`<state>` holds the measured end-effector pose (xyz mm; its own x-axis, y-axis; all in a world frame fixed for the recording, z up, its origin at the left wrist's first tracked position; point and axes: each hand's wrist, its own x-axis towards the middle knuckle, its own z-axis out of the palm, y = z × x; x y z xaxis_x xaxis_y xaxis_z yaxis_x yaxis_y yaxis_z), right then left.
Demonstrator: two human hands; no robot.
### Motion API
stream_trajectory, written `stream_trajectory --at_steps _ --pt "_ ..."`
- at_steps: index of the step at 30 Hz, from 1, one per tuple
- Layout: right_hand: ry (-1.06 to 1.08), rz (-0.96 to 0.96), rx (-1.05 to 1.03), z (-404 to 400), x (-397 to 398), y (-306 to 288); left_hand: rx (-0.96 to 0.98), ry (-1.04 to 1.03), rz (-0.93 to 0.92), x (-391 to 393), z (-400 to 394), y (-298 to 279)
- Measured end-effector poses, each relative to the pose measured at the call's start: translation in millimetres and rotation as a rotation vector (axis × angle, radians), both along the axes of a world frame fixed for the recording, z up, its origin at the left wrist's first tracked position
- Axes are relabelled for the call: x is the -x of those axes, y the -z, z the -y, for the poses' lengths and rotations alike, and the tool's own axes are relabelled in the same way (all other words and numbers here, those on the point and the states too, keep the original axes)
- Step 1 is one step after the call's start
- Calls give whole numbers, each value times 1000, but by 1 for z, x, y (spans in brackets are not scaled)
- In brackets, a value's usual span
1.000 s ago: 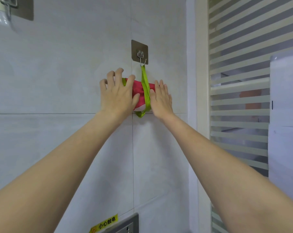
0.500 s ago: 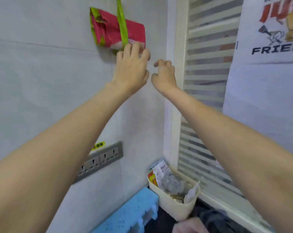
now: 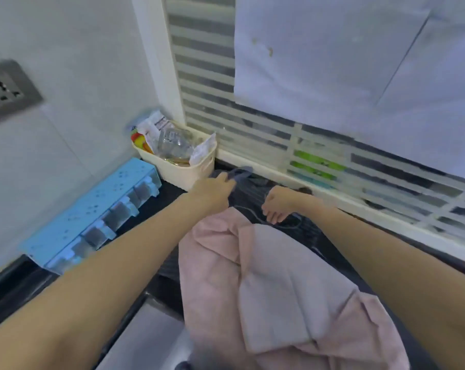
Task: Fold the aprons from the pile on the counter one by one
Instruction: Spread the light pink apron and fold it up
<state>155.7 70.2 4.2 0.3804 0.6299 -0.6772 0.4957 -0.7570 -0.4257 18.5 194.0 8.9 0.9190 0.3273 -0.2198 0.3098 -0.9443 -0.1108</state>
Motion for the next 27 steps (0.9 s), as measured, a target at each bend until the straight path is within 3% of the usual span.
stream_trajectory --at_steps 3,9,12,16,19,23,27 --pt "-52 -16 99 23 17 46 31 -5 -173 -3 29 42" --pt "-220 90 63 40 77 115 248 -115 -350 7 51 86" --pt "-207 -31 -37 31 63 86 480 -107 -265 8 56 69" --pt "-285 -85 -87 24 10 -32 778 -148 -10 -9 54 -2" --pt "-356 295 -128 26 -30 -122 931 -198 139 -26 55 -70" --pt "-346 818 -176 42 -38 -219 1083 -245 201 -40 67 -146" --pt "-164 1236 -444 77 -27 -284 843 -237 71 -39 70 -195"
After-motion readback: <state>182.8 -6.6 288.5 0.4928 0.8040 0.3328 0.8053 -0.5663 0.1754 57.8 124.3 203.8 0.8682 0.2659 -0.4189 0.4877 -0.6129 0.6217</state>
